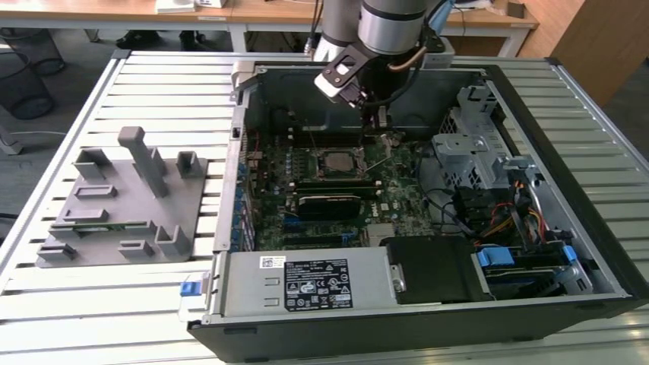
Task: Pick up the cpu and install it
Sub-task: 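Close the cpu cover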
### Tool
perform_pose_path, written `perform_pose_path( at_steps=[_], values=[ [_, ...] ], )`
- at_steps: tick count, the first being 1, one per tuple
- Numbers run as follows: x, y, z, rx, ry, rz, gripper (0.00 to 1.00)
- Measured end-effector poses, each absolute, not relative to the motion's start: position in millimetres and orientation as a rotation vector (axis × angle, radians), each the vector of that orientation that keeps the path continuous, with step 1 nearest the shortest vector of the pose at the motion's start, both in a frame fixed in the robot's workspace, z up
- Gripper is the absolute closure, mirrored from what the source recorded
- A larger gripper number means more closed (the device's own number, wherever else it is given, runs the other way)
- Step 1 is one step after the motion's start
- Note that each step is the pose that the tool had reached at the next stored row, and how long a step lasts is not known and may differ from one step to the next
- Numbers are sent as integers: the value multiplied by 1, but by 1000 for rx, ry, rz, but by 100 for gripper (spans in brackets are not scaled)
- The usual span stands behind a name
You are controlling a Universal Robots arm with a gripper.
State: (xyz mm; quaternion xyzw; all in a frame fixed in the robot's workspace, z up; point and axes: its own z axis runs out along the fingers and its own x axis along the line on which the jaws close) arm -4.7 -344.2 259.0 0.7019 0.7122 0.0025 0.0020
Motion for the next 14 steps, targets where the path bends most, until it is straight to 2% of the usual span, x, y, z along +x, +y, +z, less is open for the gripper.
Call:
perform_pose_path(
  at_steps=[14],
  values=[
    [15, -344, 258, 2200, 2237, 8, 89]
  ],
)
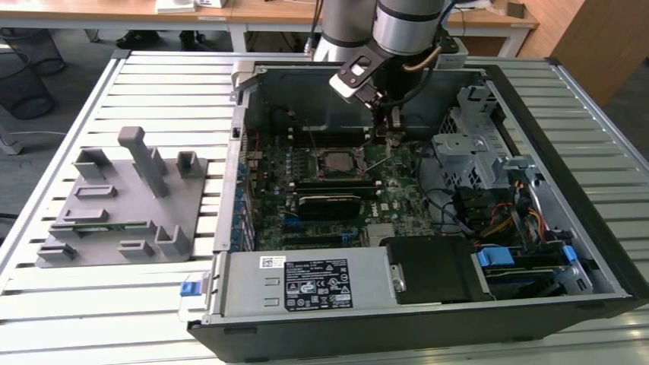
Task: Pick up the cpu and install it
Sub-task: 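Close the cpu cover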
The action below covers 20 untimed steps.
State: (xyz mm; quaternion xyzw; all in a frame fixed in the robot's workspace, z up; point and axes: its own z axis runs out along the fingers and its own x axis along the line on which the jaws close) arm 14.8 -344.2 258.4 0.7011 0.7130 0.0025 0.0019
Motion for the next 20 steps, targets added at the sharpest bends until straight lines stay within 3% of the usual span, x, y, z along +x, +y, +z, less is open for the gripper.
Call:
perform_pose_path(
  at_steps=[20],
  values=[
    [41, -341, 256, 2197, 2240, 8, 89]
  ],
)
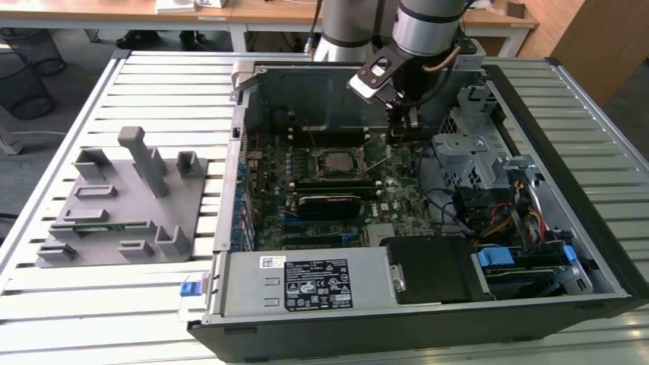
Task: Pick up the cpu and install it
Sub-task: 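Close the cpu cover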
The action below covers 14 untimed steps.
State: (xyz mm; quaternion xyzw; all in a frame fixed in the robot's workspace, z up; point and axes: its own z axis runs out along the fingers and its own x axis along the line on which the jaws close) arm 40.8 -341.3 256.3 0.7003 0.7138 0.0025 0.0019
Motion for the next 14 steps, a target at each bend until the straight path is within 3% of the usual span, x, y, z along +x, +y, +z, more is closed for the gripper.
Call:
perform_pose_path(
  at_steps=[14],
  values=[
    [56, -335, 252, 2198, 2242, 5, 89]
  ],
)
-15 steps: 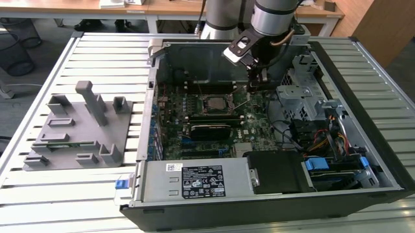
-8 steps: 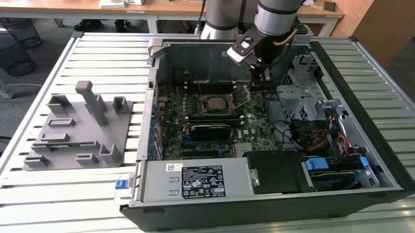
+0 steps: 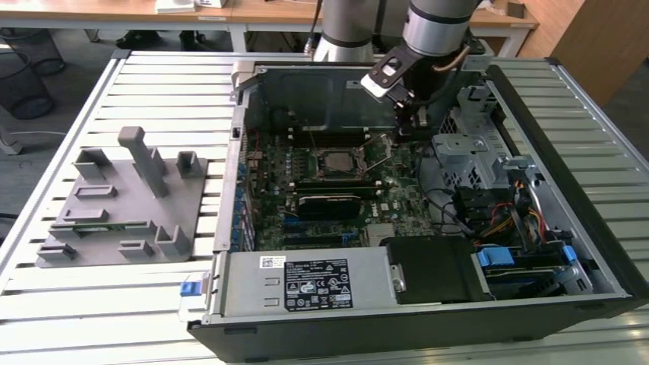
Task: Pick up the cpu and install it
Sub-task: 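Close the cpu cover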
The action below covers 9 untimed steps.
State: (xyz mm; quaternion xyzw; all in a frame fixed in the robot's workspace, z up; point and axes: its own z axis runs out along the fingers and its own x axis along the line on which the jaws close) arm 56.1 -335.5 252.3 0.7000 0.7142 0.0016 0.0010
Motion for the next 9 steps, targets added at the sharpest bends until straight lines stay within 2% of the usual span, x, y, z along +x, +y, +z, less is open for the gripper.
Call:
perform_pose_path(
  at_steps=[9],
  values=[
    [59, -334, 245, 2199, 2243, 3, 89]
  ],
)
